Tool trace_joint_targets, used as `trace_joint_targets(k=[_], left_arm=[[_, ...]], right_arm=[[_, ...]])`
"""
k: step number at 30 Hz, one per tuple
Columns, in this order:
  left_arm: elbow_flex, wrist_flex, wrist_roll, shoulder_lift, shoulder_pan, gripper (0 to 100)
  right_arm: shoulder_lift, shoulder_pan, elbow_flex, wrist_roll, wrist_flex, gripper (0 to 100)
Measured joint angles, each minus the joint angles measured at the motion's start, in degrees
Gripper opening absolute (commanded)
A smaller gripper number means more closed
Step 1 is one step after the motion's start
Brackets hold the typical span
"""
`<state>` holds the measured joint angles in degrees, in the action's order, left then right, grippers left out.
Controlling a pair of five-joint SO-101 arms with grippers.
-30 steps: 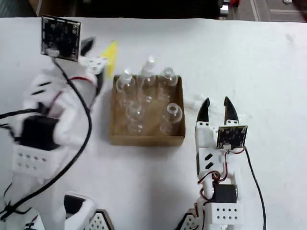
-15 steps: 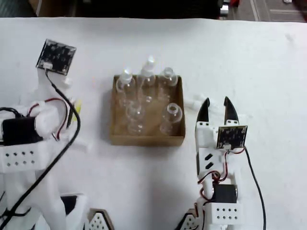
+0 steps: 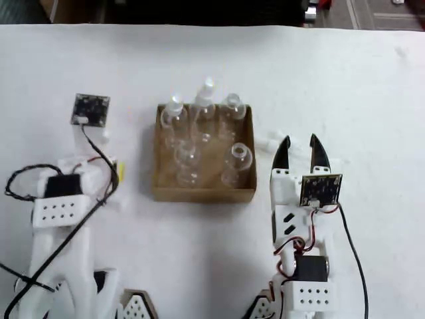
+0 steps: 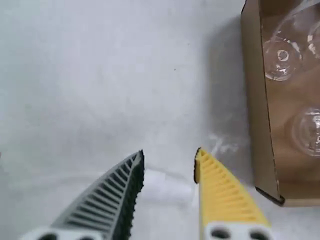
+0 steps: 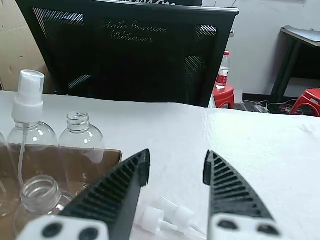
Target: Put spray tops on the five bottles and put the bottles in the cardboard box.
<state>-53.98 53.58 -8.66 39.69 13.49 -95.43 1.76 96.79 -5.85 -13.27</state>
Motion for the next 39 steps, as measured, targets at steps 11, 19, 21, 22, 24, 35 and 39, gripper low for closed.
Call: trace_joint_targets(k=[11,19,21,22,24,35,39], left_arm=[[-4.57,-7.91,5.54,0.00,-1.14,15],[-5.54,-8.35,5.80,0.00,-1.14,15],[-5.54,-8.44,5.80,0.00,-1.14,15],[-5.54,-8.44,5.80,0.00,-1.14,15],[-5.54,-8.44,5.80,0.00,-1.14,15],[-5.54,-9.76,5.80,0.00,-1.14,15],[-5.54,-9.76,5.80,0.00,-0.44,15]], right_arm=[[0.00,3.78,0.00,0.00,0.00,15.9],[0.00,5.63,-0.44,-9.67,-4.04,15.5],[0.00,2.11,-0.44,-12.84,-5.45,15.5],[0.00,0.44,-0.44,-12.92,-6.07,15.5],[0.00,-1.85,-0.44,-11.60,-8.09,15.5],[-4.75,-8.70,-0.26,-2.73,-19.08,15.5],[-7.12,-8.70,-0.26,-2.73,-22.86,15.5]])
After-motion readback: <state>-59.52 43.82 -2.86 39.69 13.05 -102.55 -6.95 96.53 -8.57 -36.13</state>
